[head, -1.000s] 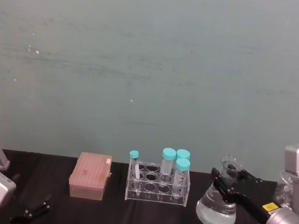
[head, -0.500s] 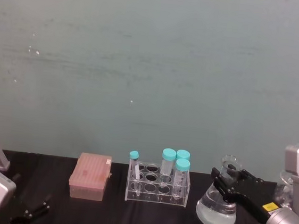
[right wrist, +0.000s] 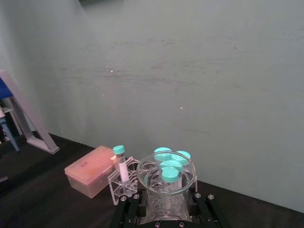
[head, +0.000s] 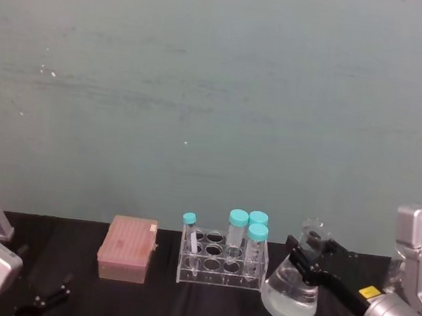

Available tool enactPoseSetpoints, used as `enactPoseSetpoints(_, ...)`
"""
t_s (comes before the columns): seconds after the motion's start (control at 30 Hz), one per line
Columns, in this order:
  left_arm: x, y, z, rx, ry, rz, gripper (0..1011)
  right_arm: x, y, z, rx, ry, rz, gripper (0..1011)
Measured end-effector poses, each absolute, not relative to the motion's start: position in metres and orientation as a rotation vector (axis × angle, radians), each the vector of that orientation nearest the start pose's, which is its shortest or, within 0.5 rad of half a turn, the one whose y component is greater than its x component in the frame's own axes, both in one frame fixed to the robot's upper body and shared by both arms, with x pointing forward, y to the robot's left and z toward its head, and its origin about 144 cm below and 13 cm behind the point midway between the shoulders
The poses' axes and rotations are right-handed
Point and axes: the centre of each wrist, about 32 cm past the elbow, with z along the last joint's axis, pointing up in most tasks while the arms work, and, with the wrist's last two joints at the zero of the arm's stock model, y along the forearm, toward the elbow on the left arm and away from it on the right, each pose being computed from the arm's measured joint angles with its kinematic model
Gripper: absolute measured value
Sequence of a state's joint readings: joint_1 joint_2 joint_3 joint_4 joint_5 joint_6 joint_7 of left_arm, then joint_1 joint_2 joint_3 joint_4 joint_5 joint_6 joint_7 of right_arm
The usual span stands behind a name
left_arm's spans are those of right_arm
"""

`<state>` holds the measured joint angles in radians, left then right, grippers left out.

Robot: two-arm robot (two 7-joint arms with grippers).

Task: Pick up the beaker with the right gripper, shake it three times, and then put it down.

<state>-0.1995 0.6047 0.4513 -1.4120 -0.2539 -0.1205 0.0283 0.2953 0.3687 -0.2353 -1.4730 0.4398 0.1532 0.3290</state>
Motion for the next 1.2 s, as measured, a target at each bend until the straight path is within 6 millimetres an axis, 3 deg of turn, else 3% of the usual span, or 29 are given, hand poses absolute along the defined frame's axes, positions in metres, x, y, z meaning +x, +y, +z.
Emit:
enactPoseSetpoints(0.6, 0.489, 0.31, 1.14, 0.304, -0.285, 1.248, 1000, 0.518, -0.274, 1.188, -0.082, 0.061, -1.027, 461)
enactPoseSetpoints(1.2, 0.489, 0.31, 1.14, 0.304, -0.285, 1.248, 1000, 0.524, -0.27, 1.177, -0.09, 0.059, -1.013, 460)
